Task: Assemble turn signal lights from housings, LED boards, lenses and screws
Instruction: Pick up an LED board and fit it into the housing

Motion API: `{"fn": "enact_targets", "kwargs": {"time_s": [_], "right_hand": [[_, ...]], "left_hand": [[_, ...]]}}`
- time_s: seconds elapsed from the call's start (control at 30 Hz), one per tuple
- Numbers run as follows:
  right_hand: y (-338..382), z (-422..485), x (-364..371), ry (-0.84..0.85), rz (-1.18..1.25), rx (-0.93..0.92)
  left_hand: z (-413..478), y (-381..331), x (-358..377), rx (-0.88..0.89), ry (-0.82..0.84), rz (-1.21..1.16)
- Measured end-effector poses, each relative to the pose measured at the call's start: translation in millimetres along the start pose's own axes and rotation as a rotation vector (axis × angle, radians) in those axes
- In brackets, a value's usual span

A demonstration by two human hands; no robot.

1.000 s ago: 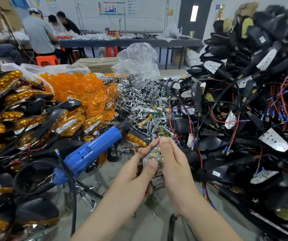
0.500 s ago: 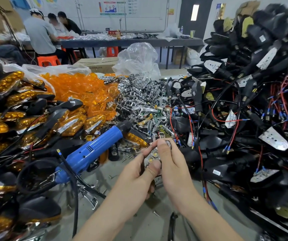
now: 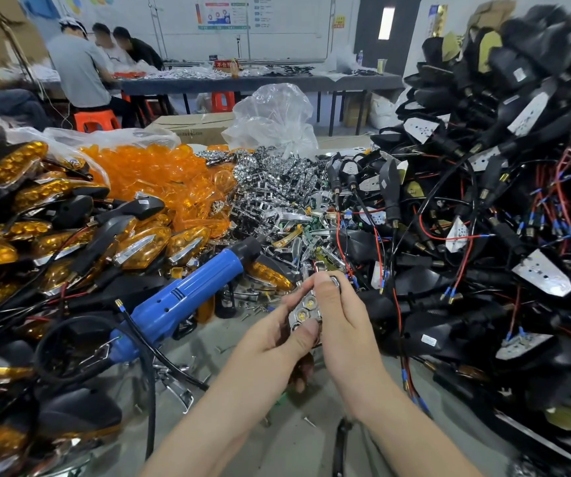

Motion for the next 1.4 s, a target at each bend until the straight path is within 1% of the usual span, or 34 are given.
{"fn": "enact_targets", "kwargs": {"time_s": [0.13,0.27,0.4,0.47,0.57,0.67,0.73,0.83,0.87,0.9,0.97,1.1,1.13,1.2,1.3,1.4], "right_hand": [[3.5,-1.7,1.5,-0.021,-0.062,-0.085],[6.2,-2.8,-0.8,-0.068,-0.139,-0.120],[9.0,-0.1,-4.1,-0.067,-0.119,-0.138],[10.8,1.9,-1.6,0.004,-0.045,-0.111],[6.1,4.4,2.4,0.105,0.133,0.040],[1.1,7.4,-0.1,0.079,0.144,0.056],[-2.3,8.8,-2.2,0.035,0.192,0.063],[-1.1,15.3,-11.6,-0.068,0.254,0.043],[0.6,18.3,-16.8,-0.106,0.306,0.025],[2.3,21.2,-23.1,-0.143,0.377,0.010],[3.2,26.8,-37.1,-0.206,0.496,-0.008],[-0.3,34.6,-50.8,-0.230,0.521,0.018],[-0.9,35.1,-51.0,-0.224,0.520,0.021],[-0.7,34.7,-49.7,-0.204,0.524,0.017],[1.4,33.0,-48.3,-0.173,0.532,0.016],[1.5,32.6,-46.4,-0.133,0.537,0.063]], "left_hand": [[2.6,4.3,0.1,0.036,-0.013,0.015],[7.1,8.4,3.9,0.021,-0.025,-0.079],[6.1,2.4,7.1,0.024,-0.025,-0.056],[4.7,-1.5,5.3,0.039,-0.063,-0.031],[3.7,-3.9,4.0,0.022,-0.090,-0.005],[5.2,-8.3,5.8,0.053,-0.082,-0.008],[3.0,-11.2,3.9,0.145,-0.160,0.158],[-13.9,-27.6,6.8,0.413,-0.318,0.610],[-20.0,-31.4,6.5,0.498,-0.349,0.734],[-23.9,-33.7,3.5,0.542,-0.362,0.804],[-25.9,-35.6,-3.8,0.552,-0.324,0.875],[-31.9,-25.1,-1.6,0.560,-0.167,1.204],[-33.7,-21.7,-0.5,0.550,-0.140,1.229],[-34.8,-17.1,-2.3,0.551,-0.131,1.205],[-30.6,-18.5,-8.3,0.509,-0.202,1.123],[-23.2,-23.1,-13.8,0.468,-0.285,1.076]]}}
Point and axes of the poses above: each hand's wrist, its own z-axis towards the middle knuckle, its own x-axis out of the palm, y = z × x, the point moved 6 cm from there along z, towards the middle knuckle, and after that the axes turned 3 degrees about -z, right-handed, at the moved point
